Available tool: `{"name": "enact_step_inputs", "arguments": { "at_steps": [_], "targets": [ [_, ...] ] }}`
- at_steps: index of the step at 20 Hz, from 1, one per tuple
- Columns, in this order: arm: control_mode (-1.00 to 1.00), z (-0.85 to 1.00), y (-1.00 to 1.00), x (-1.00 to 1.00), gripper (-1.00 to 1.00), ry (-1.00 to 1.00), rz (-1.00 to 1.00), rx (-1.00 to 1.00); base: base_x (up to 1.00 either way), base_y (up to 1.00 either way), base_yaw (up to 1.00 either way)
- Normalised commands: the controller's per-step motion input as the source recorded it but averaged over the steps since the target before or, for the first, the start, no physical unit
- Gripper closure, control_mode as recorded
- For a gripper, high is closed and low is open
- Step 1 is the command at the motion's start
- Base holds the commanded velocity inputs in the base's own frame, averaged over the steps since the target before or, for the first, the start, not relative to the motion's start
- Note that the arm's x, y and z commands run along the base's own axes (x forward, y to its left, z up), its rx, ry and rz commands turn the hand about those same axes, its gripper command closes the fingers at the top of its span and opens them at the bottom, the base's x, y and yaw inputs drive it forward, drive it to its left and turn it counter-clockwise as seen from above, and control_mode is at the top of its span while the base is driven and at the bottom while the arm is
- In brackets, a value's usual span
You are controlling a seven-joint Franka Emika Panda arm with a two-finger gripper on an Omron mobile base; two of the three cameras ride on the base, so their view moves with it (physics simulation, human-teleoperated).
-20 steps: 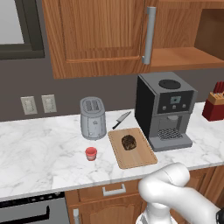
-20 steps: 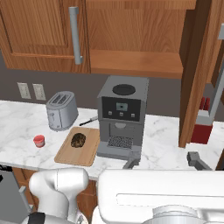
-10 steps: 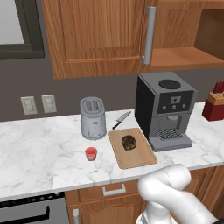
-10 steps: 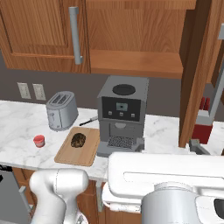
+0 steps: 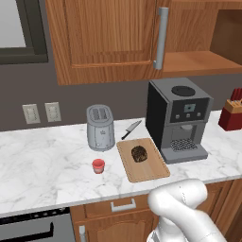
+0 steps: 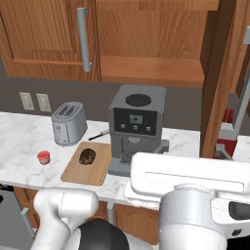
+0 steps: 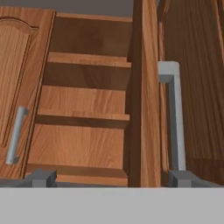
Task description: Pick the bread, place it on the cutting board, pick the jam, place it on the counter, and close the cabinet.
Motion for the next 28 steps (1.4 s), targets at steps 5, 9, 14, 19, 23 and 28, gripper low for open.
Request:
{"name": "enact_step_inputs", "arguments": {
  "at_steps": [5, 9, 14, 19, 23, 28],
  "targets": [
    [-1.00, 0.00, -0.40, 0.00, -1.00, 0.00, 0.00, 0.00, 0.00, 0.00, 0.00],
    [-1.00, 0.00, -0.39, 0.00, -1.00, 0.00, 0.00, 0.00, 0.00, 0.00, 0.00],
    [-1.00, 0.00, -0.39, 0.00, -1.00, 0.00, 0.00, 0.00, 0.00, 0.00, 0.00],
    [-1.00, 0.00, -0.14, 0.06, -1.00, 0.00, 0.00, 0.00, 0.00, 0.00, 0.00],
    [-1.00, 0.00, 0.00, 0.18, -1.00, 0.00, -0.03, 0.00, 0.00, 0.00, 0.00],
    [-1.00, 0.00, 0.00, 0.21, -1.00, 0.00, -0.07, 0.00, 0.00, 0.00, 0.00]
  ]
}}
